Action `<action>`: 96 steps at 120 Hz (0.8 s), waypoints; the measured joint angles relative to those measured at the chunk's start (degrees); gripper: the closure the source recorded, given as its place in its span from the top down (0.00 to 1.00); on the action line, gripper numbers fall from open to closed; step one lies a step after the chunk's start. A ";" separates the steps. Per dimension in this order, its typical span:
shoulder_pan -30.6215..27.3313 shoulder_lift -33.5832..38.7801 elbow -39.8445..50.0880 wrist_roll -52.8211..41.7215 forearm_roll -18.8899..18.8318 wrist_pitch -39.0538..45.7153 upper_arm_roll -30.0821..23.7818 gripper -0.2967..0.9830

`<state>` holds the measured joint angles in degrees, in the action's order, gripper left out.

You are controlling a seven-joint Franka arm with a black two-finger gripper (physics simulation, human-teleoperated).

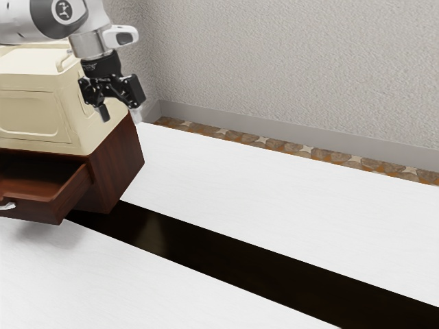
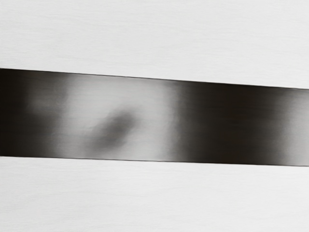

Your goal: Push the drawer handle with one arm to close the drawer

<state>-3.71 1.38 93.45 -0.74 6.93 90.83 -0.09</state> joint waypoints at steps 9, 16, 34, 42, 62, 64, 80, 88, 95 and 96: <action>0.04 0.17 0.00 -0.07 -0.10 0.01 -0.01 0.77; -0.13 2.80 2.84 -0.21 -0.34 0.35 -0.41 0.77; 0.95 24.41 28.39 0.00 -0.55 4.12 -1.35 0.77; -0.82 31.62 36.63 0.41 -1.05 5.21 -1.51 0.77; -5.87 49.98 51.84 0.58 -6.66 5.90 2.07 0.76; -6.03 50.98 52.62 0.43 -7.97 5.73 3.86 0.76; -6.32 58.50 55.46 -1.97 -20.73 2.28 16.16 0.75; -6.37 63.98 57.20 -3.74 -25.36 0.24 18.36 0.74; -6.67 68.12 58.58 -5.14 -29.00 -2.05 21.43 0.74; -6.70 68.42 58.68 -5.33 -29.56 -2.36 22.23 0.74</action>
<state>-10.42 69.79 152.13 -6.07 -22.63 88.47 22.14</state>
